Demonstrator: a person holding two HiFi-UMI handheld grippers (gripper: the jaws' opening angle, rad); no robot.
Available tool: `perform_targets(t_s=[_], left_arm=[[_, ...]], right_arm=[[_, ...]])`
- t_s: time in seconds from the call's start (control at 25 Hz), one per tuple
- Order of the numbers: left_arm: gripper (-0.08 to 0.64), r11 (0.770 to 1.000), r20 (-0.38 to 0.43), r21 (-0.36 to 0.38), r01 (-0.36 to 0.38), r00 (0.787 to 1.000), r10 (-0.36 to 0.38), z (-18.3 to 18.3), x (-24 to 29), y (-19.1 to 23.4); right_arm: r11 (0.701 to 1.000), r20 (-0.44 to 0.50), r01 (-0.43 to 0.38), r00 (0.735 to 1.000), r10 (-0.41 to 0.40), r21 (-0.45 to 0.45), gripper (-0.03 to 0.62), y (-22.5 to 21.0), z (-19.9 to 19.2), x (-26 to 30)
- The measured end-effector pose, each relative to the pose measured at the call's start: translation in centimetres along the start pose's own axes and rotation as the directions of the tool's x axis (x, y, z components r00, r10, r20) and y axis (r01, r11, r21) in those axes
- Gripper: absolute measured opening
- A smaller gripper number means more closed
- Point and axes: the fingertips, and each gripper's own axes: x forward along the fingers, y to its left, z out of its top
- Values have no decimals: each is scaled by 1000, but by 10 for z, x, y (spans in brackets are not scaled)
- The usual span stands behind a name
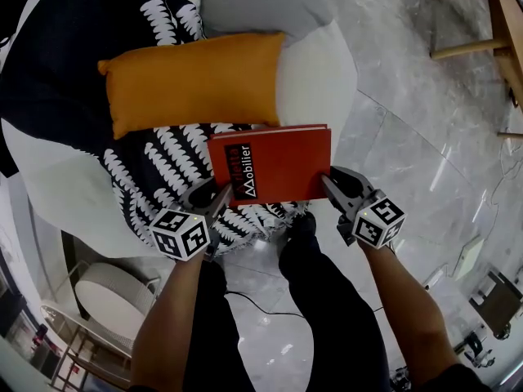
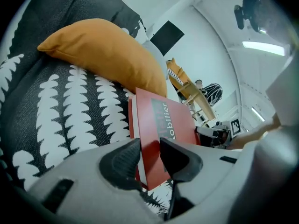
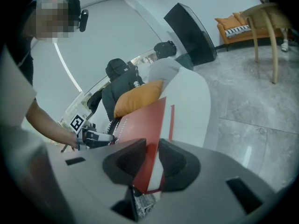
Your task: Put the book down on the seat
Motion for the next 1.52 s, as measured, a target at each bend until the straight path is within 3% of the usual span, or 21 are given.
perform_targets(t_s=[0.64, 1.04, 1.28, 1.52], left_arm=[[144, 999, -16, 13, -31, 999, 31, -2, 12, 14], [144, 996, -29, 51, -69, 997, 71, -3, 11, 14], [144, 990, -12, 41, -135, 991, 136, 9, -12, 21], [141, 989, 24, 73, -132, 991, 130, 35, -55, -6]], right_arm=[[999, 6, 36, 999, -36, -11, 100, -9, -4, 13], [994, -38, 62, 997, -65, -86, 100, -8, -8, 16], [988, -54, 106, 992, -113, -111, 103, -9, 0, 5], [981, -14, 144, 989, -147, -127, 106, 12, 30, -26]])
